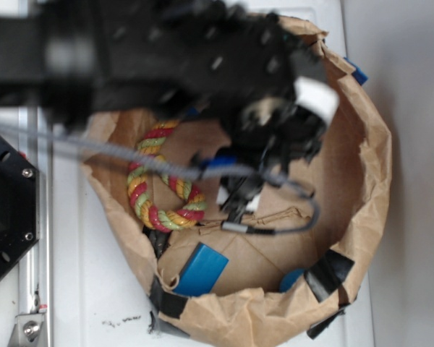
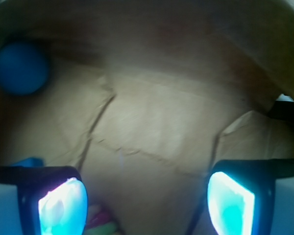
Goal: Grab the blue ball.
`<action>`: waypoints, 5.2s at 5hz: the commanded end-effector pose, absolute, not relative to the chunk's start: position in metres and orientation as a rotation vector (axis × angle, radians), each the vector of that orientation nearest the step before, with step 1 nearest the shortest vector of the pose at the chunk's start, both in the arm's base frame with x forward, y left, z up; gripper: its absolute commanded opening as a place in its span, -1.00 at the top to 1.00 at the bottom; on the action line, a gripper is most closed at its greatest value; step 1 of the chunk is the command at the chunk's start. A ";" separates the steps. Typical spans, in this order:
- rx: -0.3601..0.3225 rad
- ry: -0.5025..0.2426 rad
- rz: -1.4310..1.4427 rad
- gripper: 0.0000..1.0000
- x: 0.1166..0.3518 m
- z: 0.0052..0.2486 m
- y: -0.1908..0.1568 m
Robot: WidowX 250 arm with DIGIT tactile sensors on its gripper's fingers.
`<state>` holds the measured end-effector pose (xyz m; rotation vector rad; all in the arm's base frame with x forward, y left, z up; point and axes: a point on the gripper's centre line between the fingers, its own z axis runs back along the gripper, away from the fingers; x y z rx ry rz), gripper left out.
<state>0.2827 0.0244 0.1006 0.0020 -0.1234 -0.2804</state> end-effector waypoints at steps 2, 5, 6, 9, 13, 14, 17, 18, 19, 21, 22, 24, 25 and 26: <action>0.027 -0.288 -0.468 -1.00 0.272 0.084 -0.022; -0.083 -0.326 -0.469 -1.00 0.294 0.092 -0.038; -0.095 -0.333 -0.473 -1.00 0.294 0.094 -0.041; -0.189 -0.404 -0.572 -1.00 0.292 0.082 -0.038; -0.248 -0.481 -0.728 -1.00 0.295 0.067 -0.078; -0.261 -0.482 -0.729 -1.00 0.302 0.062 -0.092; -0.311 -0.613 -0.729 -1.00 0.304 0.037 -0.104; -0.350 -0.638 -0.734 -1.00 0.301 0.037 -0.100; -0.351 -0.648 -0.730 -1.00 0.299 0.041 -0.101; -0.339 -0.624 -0.716 1.00 0.298 0.042 -0.100; -0.344 -0.620 -0.709 1.00 0.301 0.043 -0.098; -0.330 -0.612 -0.693 1.00 0.303 0.045 -0.097; -0.291 -0.600 -0.644 1.00 0.302 0.054 -0.091; -0.238 -0.567 -0.563 1.00 0.295 0.069 -0.078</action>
